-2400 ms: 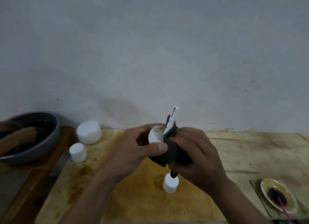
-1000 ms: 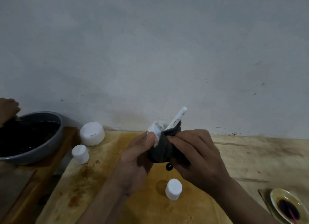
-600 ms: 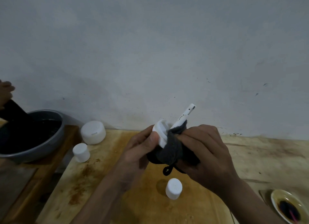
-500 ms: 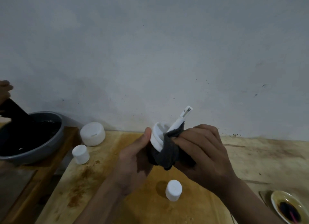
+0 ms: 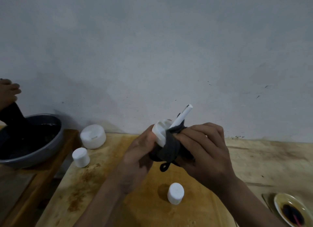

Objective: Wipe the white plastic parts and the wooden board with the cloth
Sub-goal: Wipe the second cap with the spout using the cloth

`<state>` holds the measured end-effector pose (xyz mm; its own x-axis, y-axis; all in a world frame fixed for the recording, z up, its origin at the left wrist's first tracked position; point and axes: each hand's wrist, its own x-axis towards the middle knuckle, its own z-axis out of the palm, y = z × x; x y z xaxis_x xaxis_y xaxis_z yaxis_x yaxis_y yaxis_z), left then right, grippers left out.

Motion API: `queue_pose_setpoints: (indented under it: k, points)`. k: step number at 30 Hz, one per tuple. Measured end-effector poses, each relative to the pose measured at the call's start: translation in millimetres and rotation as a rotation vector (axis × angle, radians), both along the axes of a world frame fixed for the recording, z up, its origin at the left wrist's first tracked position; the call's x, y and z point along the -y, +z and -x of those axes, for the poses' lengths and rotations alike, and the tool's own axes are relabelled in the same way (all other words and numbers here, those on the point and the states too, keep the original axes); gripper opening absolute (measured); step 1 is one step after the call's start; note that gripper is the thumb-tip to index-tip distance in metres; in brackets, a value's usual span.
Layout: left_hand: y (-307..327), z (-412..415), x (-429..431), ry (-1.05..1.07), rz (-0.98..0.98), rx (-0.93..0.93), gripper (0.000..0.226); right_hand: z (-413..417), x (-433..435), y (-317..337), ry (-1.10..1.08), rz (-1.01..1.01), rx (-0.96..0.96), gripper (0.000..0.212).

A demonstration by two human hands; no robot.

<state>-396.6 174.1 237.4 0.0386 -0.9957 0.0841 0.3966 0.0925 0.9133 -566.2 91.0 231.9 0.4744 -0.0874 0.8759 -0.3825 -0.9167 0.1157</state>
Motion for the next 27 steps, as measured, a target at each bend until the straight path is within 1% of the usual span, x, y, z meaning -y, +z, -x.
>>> queue_pose_setpoints:
  k: [1,4,7,8,10,12,13,14,16,17,18,20,22,24,26,27]
  points:
    - [-2,1,0,0.018,0.022,0.004,0.054,-1,1,-2,-0.002,-0.024,0.011,0.043]
    - [-7,-1,2,0.018,0.026,-0.084,0.055,-6,2,-5,0.023,-0.049,0.003,0.044]
    - [-10,-5,4,-0.040,-0.049,-0.201,0.051,-10,5,-9,0.040,-0.033,-0.044,0.043]
    - [-9,-6,5,-0.025,-0.066,-0.190,0.051,-11,7,-10,0.031,-0.033,-0.049,0.043]
    - [-10,-7,6,0.046,-0.065,-0.110,0.052,-13,8,-13,0.004,-0.047,-0.032,0.043]
    - [-11,-6,4,0.088,-0.030,-0.055,0.061,-14,7,-14,-0.005,-0.049,-0.010,0.043]
    - [-11,-6,3,0.090,-0.016,-0.051,0.063,-15,6,-15,0.005,-0.045,-0.005,0.043]
    - [-12,-7,1,0.089,-0.009,-0.075,0.059,-16,4,-15,0.020,-0.037,-0.003,0.042]
    - [-14,-7,2,0.038,-0.047,-0.184,0.048,-18,4,-16,0.054,-0.008,-0.016,0.044]
    - [-15,-7,4,0.020,-0.080,-0.217,0.048,-18,5,-15,0.061,0.011,-0.032,0.045]
    - [-17,-7,4,0.009,-0.091,-0.216,0.052,-18,7,-15,0.058,0.025,-0.047,0.045]
    - [-16,-8,5,0.027,-0.093,-0.142,0.055,-16,11,-14,0.037,0.035,-0.056,0.044]
    - [-15,-9,5,0.089,-0.041,-0.060,0.053,-13,12,-13,0.022,0.024,-0.050,0.045]
    - [-14,-13,5,0.089,0.011,-0.036,0.056,-14,11,-14,0.028,0.029,-0.037,0.047]
    - [-14,-14,7,0.046,0.013,-0.080,0.051,-16,9,-14,0.054,0.031,-0.040,0.048]
    - [-14,-14,10,0.017,-0.020,-0.122,0.051,-17,10,-13,0.064,0.042,-0.048,0.047]
